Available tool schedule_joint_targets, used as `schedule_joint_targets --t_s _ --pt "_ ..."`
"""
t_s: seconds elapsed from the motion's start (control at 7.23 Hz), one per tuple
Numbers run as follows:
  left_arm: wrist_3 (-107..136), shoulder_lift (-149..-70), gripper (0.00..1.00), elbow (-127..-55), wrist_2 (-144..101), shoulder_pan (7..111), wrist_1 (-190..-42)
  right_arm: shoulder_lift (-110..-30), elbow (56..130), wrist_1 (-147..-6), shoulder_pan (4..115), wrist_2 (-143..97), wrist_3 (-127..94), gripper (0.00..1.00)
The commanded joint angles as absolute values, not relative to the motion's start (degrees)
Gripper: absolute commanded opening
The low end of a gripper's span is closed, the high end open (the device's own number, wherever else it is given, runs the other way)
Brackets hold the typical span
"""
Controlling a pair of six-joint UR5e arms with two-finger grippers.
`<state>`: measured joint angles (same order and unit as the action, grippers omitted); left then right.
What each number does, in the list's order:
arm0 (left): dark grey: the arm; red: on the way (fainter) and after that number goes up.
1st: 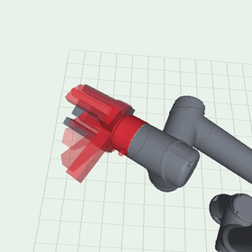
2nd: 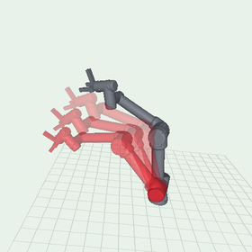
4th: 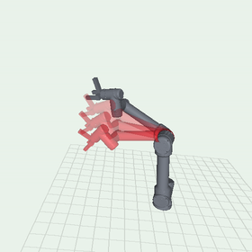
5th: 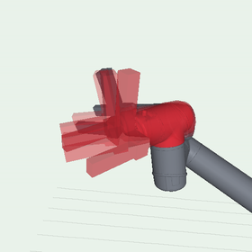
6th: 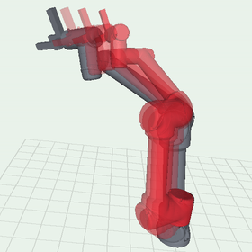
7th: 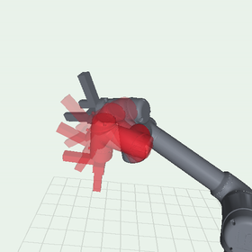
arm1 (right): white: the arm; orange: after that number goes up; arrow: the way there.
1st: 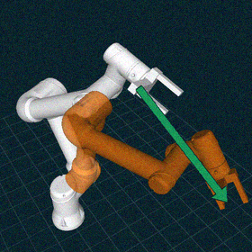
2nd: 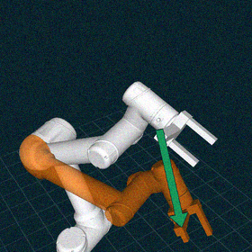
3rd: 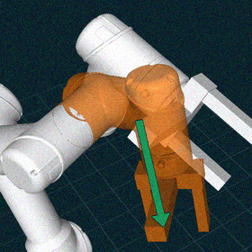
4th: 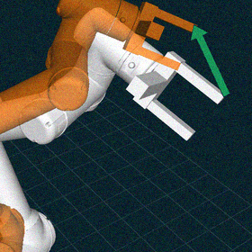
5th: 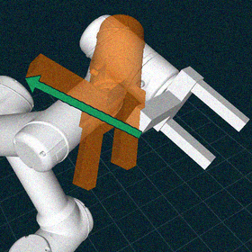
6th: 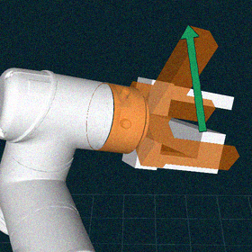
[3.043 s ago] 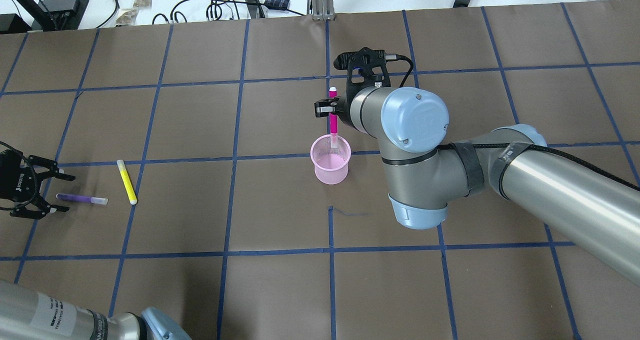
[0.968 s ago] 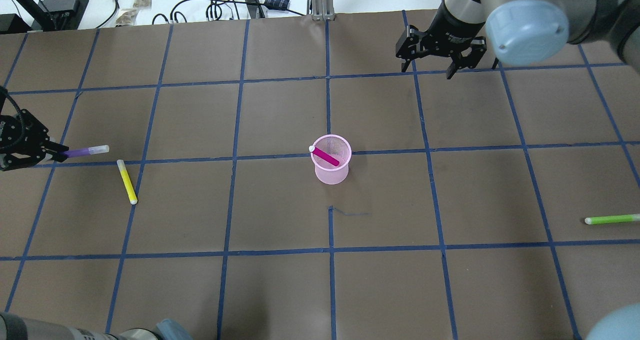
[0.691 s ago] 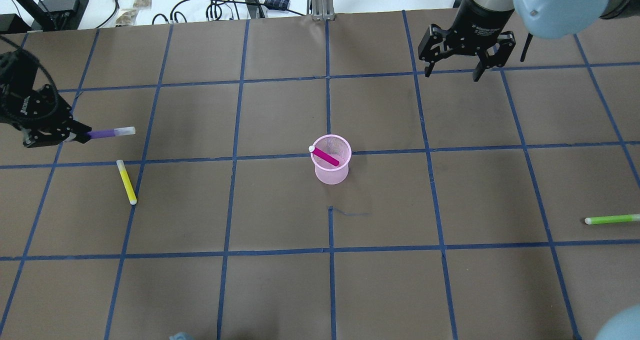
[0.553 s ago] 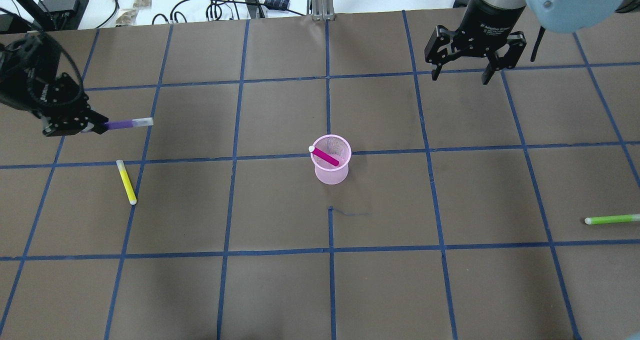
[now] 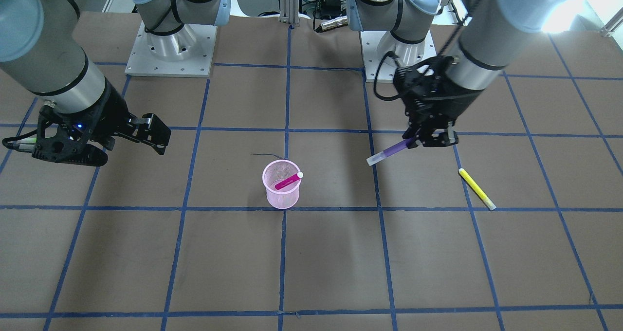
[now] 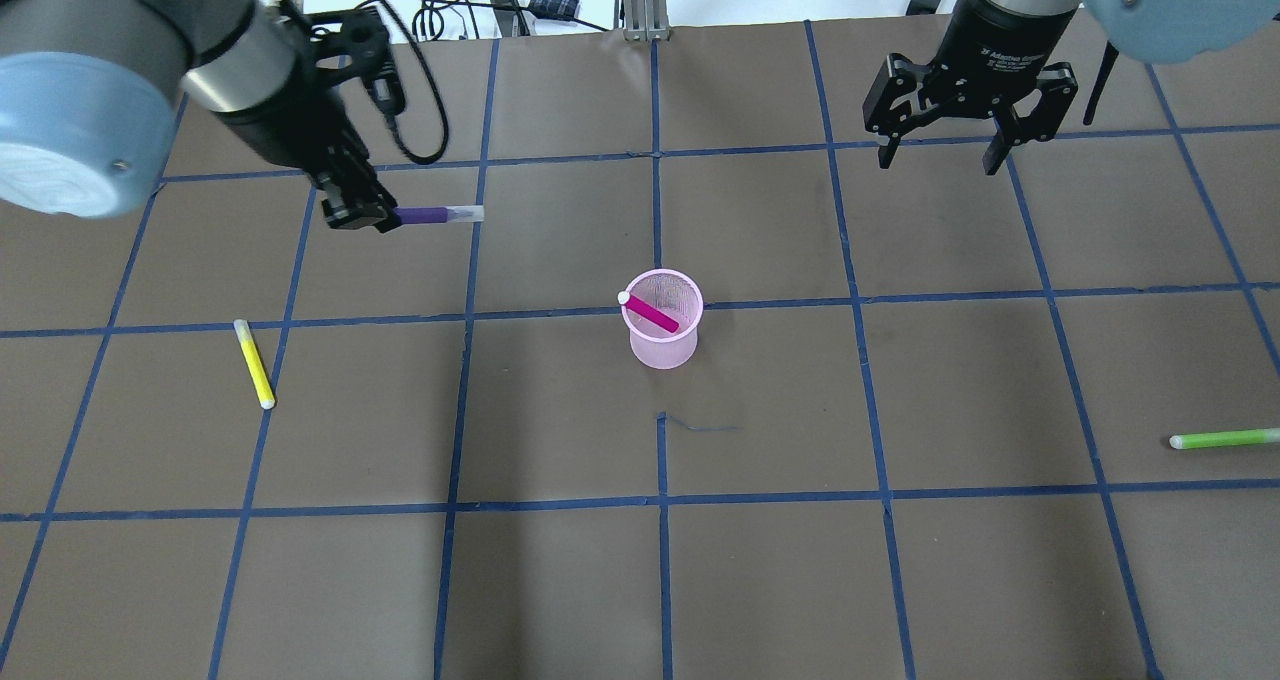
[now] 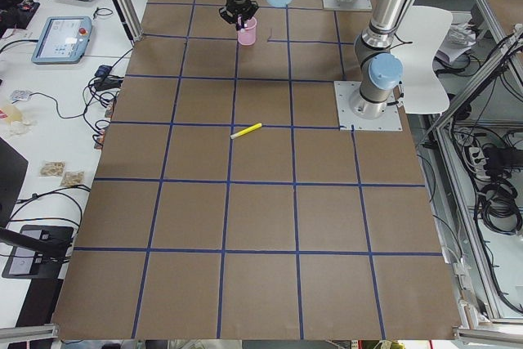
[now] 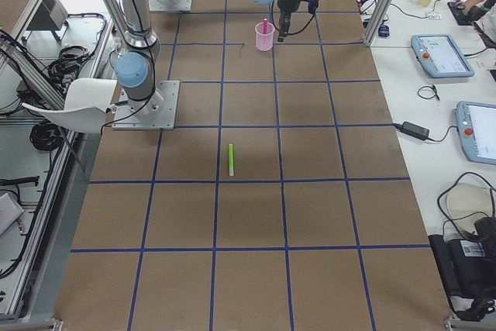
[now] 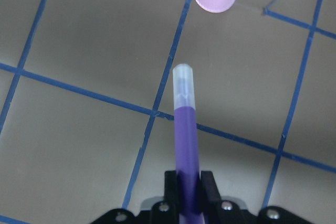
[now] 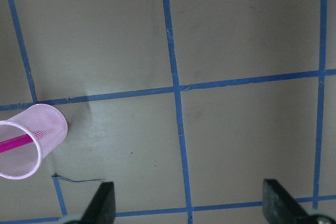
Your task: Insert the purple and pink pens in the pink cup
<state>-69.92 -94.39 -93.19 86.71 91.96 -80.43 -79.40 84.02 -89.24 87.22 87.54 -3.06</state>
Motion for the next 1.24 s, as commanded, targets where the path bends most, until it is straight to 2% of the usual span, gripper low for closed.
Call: schedule_joint_targets --t_s 0.0,0.55,1.11 --pt "-58.85 -98.33 0.00 -92.11 97.01 105.51 -75.77 -78.93 84.11 -89.47 87.19 87.45 -2.90 1.00" --pt "-52.56 -107.30 0.00 -91.67 115.88 122.93 -74.08 -79.27 85.07 -89.47 86.84 87.45 -1.67 1.00" --pt "-56.59 -114.41 0.00 -90.09 120.93 126.38 -70.76 -79.28 85.08 -89.47 83.24 87.54 -0.17 1.00"
